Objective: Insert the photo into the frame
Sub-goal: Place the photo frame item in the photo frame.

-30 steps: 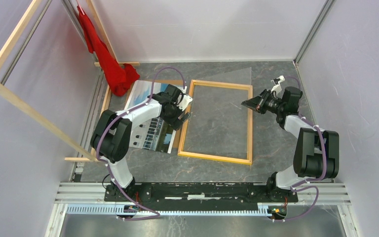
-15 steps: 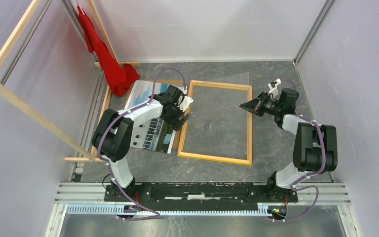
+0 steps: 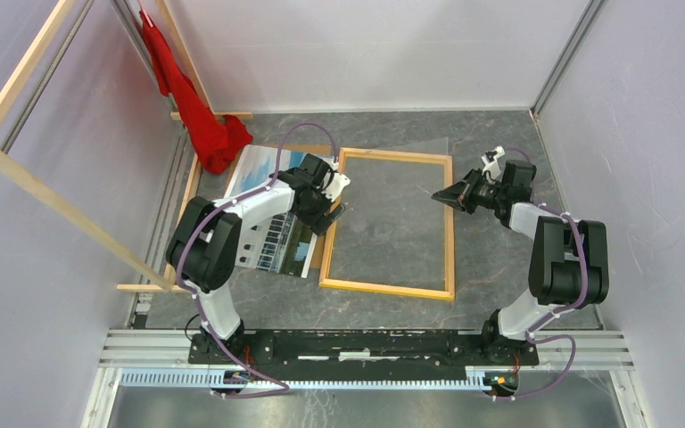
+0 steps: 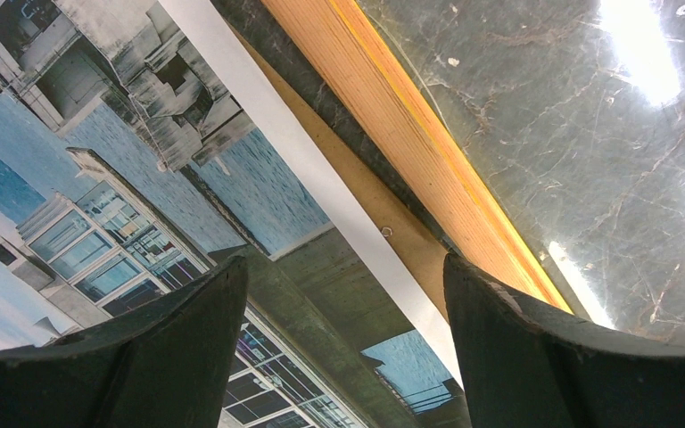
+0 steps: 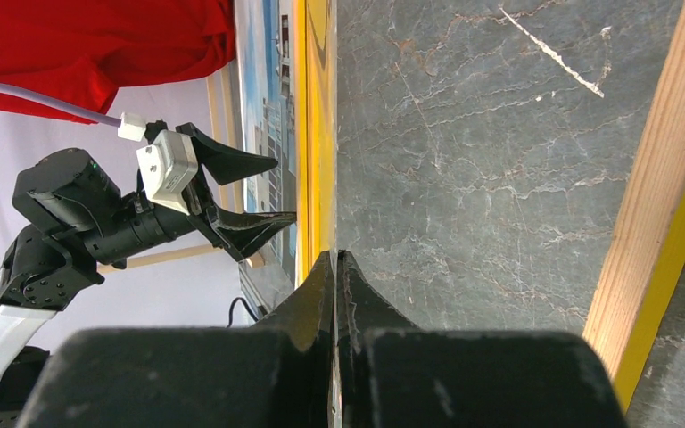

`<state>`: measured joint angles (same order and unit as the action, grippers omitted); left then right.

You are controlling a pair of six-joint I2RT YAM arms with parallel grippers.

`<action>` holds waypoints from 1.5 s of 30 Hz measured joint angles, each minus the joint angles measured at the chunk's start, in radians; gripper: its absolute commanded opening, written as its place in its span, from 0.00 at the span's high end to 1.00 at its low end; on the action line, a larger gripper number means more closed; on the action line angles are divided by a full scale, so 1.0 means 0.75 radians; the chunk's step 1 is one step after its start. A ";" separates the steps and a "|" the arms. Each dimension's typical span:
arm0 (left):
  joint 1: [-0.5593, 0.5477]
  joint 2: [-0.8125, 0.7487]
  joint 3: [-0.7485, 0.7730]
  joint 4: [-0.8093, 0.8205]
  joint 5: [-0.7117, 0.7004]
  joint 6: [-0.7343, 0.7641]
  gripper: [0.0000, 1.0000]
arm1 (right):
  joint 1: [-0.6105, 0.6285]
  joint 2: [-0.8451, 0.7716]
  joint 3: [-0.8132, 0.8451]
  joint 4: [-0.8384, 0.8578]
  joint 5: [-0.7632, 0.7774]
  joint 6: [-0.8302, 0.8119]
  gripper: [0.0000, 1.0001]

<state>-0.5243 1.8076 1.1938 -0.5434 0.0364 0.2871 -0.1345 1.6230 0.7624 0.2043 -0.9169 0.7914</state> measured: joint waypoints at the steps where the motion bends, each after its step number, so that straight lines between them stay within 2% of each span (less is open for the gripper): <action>1: 0.000 0.000 0.000 -0.001 0.001 0.000 0.15 | -0.001 0.000 0.007 -0.010 0.002 -0.004 1.00; 10: 0.015 -0.013 0.009 -0.016 0.023 0.001 0.20 | -0.001 -0.003 0.048 -0.065 0.003 -0.015 1.00; 19: 0.099 -0.024 0.035 -0.030 0.011 0.001 0.23 | -0.001 -0.048 0.049 -0.086 0.007 -0.014 1.00; 36: 0.062 -0.012 -0.003 0.036 0.036 0.000 0.26 | -0.001 -0.091 0.008 -0.070 0.008 0.032 0.99; 37: 0.059 -0.004 -0.010 0.041 0.036 0.000 0.26 | -0.001 -0.091 0.004 -0.067 0.008 0.032 0.97; 43: 0.050 0.025 -0.022 0.051 0.037 -0.001 0.27 | -0.001 -0.091 -0.010 -0.078 0.017 0.009 0.69; 45: 0.047 0.025 -0.022 0.057 0.036 -0.001 0.27 | -0.001 -0.091 -0.011 -0.091 0.018 -0.006 0.63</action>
<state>-0.4889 1.8267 1.1774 -0.5007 0.0635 0.2867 -0.1349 1.5547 0.7544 0.1360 -0.9031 0.7868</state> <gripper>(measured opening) 0.735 0.285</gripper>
